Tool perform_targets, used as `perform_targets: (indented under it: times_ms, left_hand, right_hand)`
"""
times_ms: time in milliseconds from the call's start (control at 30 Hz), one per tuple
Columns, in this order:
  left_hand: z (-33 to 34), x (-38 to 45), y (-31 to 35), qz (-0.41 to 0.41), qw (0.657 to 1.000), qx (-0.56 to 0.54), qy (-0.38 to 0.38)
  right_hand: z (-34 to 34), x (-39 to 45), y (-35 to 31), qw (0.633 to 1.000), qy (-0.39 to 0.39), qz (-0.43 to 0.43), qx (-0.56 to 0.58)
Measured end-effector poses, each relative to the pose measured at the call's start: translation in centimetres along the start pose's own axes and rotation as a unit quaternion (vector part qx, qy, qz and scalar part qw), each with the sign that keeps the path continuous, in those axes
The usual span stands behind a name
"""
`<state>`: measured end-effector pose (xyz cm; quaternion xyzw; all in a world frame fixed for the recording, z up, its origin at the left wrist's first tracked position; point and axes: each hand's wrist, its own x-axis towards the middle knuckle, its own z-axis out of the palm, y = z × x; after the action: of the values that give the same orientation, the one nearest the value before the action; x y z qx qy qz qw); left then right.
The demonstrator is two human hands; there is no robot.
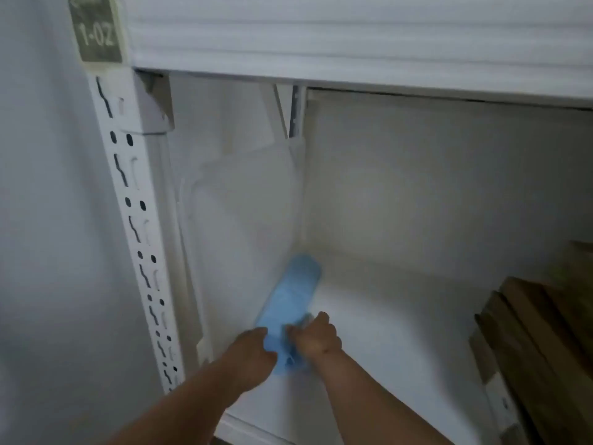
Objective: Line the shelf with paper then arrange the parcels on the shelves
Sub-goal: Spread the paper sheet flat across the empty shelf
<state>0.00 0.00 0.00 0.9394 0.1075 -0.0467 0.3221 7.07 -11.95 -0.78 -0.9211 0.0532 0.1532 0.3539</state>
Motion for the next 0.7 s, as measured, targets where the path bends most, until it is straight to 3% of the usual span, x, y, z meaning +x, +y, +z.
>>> perform_targets:
  times_ms: [100,233,400,500,600,700]
  left_hand:
    - [0.5,0.3,-0.3,0.013,1.0,-0.009,-0.009]
    - [0.2,-0.7,-0.6,0.02,1.0,-0.003,0.001]
    - [-1.3,-3.9,-1.8,-0.074,0.995,-0.05,0.041]
    - [-1.3,-6.3,-3.0,-0.157,0.977,-0.076,0.124]
    - [0.4,-7.3,-2.9,-0.169,0.944,-0.141,0.246]
    - [2.6,-7.3,-2.1,-0.171,0.916,-0.195,0.307]
  right_hand:
    - [0.7,0.5,-0.3,0.999,-0.001,0.019,0.049]
    - [0.8,1.0,-0.8,0.999,-0.043,0.009,0.031]
    - [-0.5,1.6,-0.2,0.995,-0.023,-0.019,0.099]
    - [-1.8,1.5,0.1,0.992,-0.018,-0.018,0.124]
    - [-3.0,0.6,0.1,0.991,-0.011,-0.012,0.136]
    - [-3.5,-0.6,0.3,0.984,-0.015,-0.022,0.178]
